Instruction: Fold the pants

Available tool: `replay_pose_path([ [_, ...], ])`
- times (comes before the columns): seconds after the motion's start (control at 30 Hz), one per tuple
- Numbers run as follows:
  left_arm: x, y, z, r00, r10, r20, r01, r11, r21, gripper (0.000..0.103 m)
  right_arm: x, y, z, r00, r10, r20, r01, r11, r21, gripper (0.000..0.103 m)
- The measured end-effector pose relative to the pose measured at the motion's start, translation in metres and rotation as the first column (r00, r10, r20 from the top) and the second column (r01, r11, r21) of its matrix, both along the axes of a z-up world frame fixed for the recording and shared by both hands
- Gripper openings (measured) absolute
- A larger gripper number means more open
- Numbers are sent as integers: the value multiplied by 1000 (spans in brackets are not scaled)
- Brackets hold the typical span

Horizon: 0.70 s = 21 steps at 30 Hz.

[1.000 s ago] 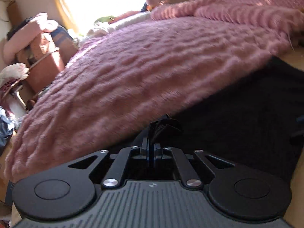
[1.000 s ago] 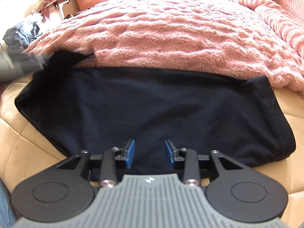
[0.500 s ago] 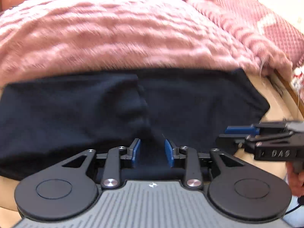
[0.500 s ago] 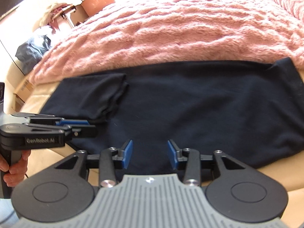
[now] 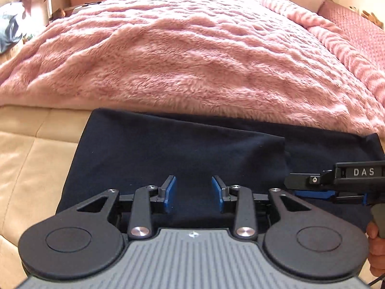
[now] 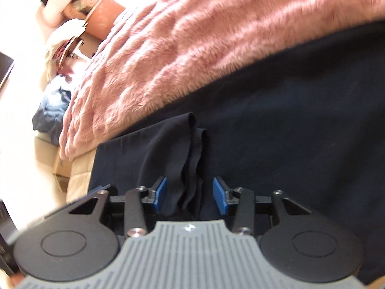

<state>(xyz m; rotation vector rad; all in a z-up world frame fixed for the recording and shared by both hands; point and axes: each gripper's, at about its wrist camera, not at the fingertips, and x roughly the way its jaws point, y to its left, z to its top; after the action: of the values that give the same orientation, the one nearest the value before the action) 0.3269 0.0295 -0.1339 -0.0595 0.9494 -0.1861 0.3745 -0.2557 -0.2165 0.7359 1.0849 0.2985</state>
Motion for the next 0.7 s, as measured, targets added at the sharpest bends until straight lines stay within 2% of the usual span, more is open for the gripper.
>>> replay_pose_path([
  [0.1,-1,7,-4,1000,11,-5,-11,1000,-16,40,6,5,-4,1000,-20,-23,20,999,41,36],
  [0.13,-2,10,-5,1000,18,-6,-18,1000,-22,40,9,5,-6,1000,-20,-24,21,999,45,32],
  [0.23,-4,15,-6,999,39,-13,-40,999,-36,40,15,10,-8,999,-30,-36,31,999,30,0],
  [0.3,-7,18,-4,999,52,-10,-52,998,-38,40,16,12,-5,999,-30,-30,30,999,18,0],
  [0.4,-13,27,4,996,87,12,-86,995,-47,40,14,21,18,999,9,54,-8,1000,-25,0],
  [0.57,-26,47,27,983,169,67,-164,983,-77,40,7,35,87,970,85,226,-68,994,-84,0],
  [0.7,-36,58,48,973,202,108,-193,977,-88,40,-3,32,151,927,147,345,-102,984,-145,0],
])
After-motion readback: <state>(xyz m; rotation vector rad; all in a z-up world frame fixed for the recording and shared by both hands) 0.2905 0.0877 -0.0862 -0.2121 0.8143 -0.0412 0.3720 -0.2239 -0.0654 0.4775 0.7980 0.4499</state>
